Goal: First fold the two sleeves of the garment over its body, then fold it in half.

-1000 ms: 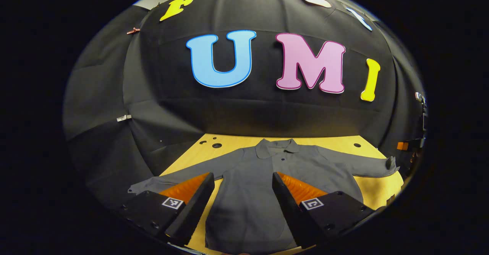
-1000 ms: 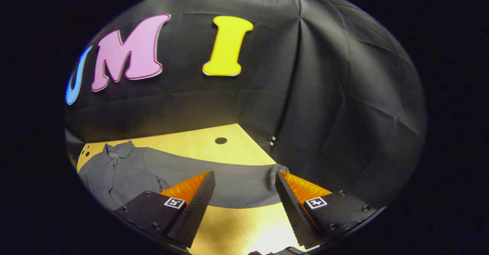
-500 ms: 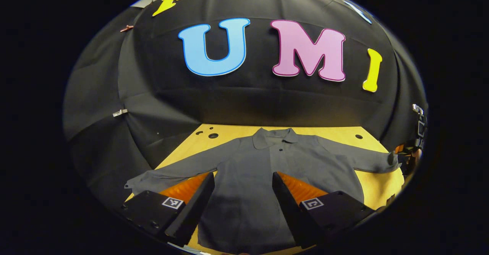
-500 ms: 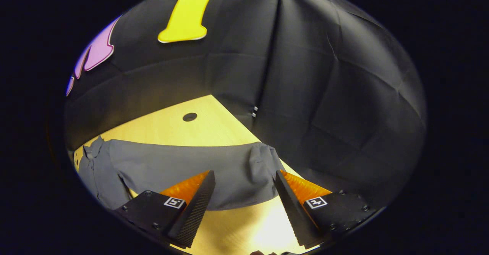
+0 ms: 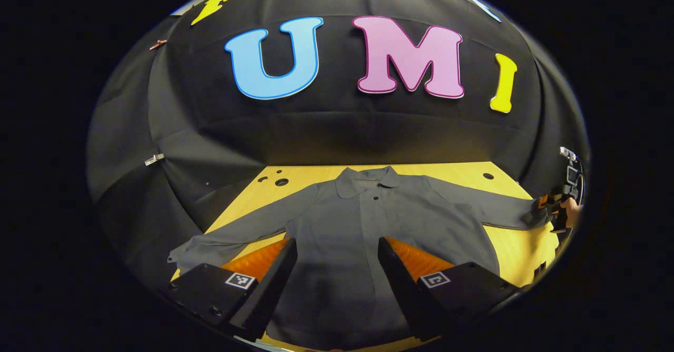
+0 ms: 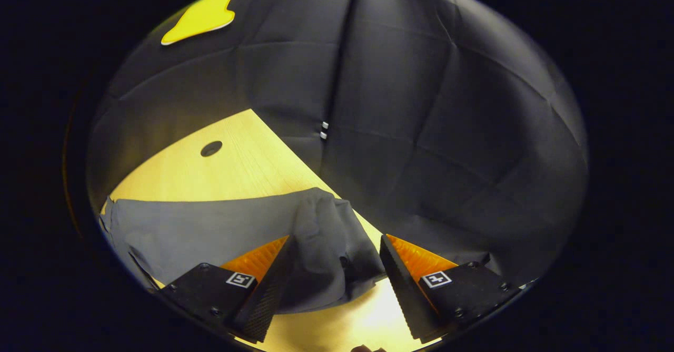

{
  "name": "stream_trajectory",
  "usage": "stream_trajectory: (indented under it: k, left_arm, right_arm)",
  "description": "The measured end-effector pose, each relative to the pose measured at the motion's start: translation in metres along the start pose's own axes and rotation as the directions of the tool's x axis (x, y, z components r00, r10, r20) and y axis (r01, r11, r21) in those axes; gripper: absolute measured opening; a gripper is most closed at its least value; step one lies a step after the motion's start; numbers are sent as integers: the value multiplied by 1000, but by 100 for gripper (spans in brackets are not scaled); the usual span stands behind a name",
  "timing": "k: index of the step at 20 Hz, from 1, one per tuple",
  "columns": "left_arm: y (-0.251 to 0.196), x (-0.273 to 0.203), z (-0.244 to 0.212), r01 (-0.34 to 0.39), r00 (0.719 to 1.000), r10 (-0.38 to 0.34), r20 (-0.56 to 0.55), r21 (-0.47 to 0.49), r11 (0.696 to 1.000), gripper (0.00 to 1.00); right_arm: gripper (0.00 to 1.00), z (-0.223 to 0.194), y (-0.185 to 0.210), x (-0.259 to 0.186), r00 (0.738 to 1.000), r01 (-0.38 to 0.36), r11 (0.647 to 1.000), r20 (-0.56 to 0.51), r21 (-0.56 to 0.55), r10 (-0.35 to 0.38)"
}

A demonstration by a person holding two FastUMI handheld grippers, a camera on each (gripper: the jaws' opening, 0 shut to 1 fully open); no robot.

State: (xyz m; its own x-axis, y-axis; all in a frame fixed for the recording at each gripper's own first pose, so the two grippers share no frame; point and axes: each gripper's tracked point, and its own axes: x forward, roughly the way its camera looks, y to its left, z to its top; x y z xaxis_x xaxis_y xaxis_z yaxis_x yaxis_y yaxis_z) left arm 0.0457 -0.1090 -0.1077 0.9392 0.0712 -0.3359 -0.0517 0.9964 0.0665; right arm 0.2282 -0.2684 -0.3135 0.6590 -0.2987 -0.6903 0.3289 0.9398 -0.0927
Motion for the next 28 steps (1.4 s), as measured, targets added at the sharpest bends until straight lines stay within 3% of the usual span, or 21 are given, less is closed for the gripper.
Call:
stream_trajectory:
  k: [5,9,10,11,14,17,22,28]
  left_arm:
    - [-9,-2,6,3,1000,-3,4,37,999,98]
    - [-17,-1,9,13,1000,-14,8,78,997,98]
    - [-20,-1,11,19,1000,-19,7,78,997,98]
    - [-22,-1,11,23,1000,-24,9,77,997,98]
    - [-24,-3,10,30,1000,-30,6,77,997,98]
    - [-19,-8,9,24,1000,-25,8,72,997,98]
    - [1,-9,2,6,1000,-6,-1,62,998,98]
    - [22,-19,-6,-12,1000,12,-15,16,1000,98]
  right_arm:
    - [99,-22,6,16,995,-40,998,-94,47,44]
    - [98,-19,11,14,992,-78,996,-99,49,83]
    - [77,-15,11,16,993,-81,996,-86,37,84]
    - [82,-16,19,15,990,-106,994,-90,31,109]
    - [20,-19,33,13,991,-119,993,-66,8,120]
    - [7,-22,44,8,985,-135,988,-94,72,141]
    - [6,-11,54,-16,986,-151,988,-65,15,152]
    - [6,38,99,-72,971,-237,969,26,-76,240]
